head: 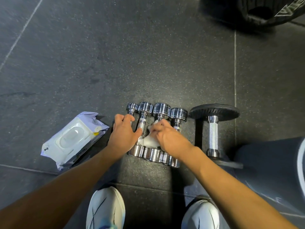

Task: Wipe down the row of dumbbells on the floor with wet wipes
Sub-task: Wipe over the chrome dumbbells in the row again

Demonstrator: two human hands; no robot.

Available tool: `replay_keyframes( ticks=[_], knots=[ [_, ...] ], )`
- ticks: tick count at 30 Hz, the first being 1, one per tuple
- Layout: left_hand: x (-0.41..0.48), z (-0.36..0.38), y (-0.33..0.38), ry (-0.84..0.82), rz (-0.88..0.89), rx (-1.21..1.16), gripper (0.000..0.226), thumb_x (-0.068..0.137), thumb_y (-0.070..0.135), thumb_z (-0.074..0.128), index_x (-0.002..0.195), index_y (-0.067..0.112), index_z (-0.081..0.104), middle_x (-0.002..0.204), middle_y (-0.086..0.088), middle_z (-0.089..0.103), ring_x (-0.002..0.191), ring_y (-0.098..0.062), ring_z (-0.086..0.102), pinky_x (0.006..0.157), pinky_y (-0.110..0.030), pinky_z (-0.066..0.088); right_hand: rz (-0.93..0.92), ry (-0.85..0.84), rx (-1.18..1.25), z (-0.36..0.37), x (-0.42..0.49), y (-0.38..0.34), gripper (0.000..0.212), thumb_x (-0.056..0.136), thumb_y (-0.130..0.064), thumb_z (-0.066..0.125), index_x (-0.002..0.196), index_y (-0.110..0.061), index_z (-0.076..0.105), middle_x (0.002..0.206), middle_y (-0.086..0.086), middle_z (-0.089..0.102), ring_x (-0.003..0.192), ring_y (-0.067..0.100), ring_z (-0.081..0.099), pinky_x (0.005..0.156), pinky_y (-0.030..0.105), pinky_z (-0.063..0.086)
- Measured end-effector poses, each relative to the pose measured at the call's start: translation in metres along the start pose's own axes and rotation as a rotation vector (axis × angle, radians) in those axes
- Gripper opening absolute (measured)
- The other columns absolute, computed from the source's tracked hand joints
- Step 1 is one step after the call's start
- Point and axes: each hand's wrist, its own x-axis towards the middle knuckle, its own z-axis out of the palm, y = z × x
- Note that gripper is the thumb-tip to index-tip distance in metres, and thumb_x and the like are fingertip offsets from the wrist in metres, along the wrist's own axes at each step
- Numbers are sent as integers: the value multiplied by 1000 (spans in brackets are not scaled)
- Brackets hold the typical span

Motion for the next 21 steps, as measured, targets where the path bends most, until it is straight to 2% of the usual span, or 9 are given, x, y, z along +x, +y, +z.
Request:
replay_keyframes(
  ticks=[4,7,8,10,11,12,14,16,21],
  knots=[
    [-1,2,-1,0,6,-10,45,85,35,75,122,19,56,123,-4,38,116,-29,54,103,-44,47,61,51,-97,-7,1,8,37,89,-18,67,126,-21,67,133,-2,62,119,20,49,109,33,36],
    [-1,3,-2,0,12,-19,45,86,34,76,123,19,55,121,-1,36,117,-28,54,104,-42,45,-79,-111,95,-4,-7,-2,14,91,-14,64,101,-21,71,107,-1,63,97,15,48,107,36,36],
    [0,2,-2,-2,12,-26,46,86,33,76,123,18,55,120,1,35,116,-27,54,104,-40,45,-106,-144,144,-8,-8,-5,14,91,-9,62,94,-22,67,98,-1,59,88,13,44,107,36,36],
    [0,2,-1,-2,5,-41,47,85,33,78,124,18,55,121,1,36,117,-26,54,103,-36,43,-135,-153,123,-11,-5,0,15,97,-10,56,91,-23,58,89,0,57,82,13,39,109,34,36],
    [0,2,-1,-2,-1,-47,47,85,32,78,124,18,55,123,-1,37,117,-26,54,103,-35,42,-128,-152,49,-11,0,5,9,101,-15,52,96,-20,57,89,-2,57,87,14,42,107,32,37],
    [0,2,-1,-2,-3,-49,47,85,32,78,124,18,55,125,-3,38,117,-26,54,103,-35,42,-95,-134,-9,-15,5,8,13,103,-21,49,107,-16,60,96,-3,57,96,16,44,105,31,38],
    [-1,3,-1,-5,4,-50,48,85,32,78,124,17,54,126,-3,39,118,-26,54,104,-37,43,17,-111,-93,-24,14,10,32,104,-24,45,133,-14,56,125,4,56,116,23,40,100,35,39],
    [-2,3,-2,-7,6,-48,48,86,33,78,125,17,54,125,-3,38,117,-26,54,103,-38,44,61,-154,-157,-26,17,5,40,106,-23,38,144,-14,47,150,9,42,135,30,33,107,41,36],
    [0,3,-5,-8,13,-54,48,86,34,78,125,20,54,125,-2,38,117,-25,54,103,-39,45,46,-276,63,-12,-7,-14,50,103,-2,37,152,-9,37,167,11,16,148,39,25,117,48,37]
  ],
)
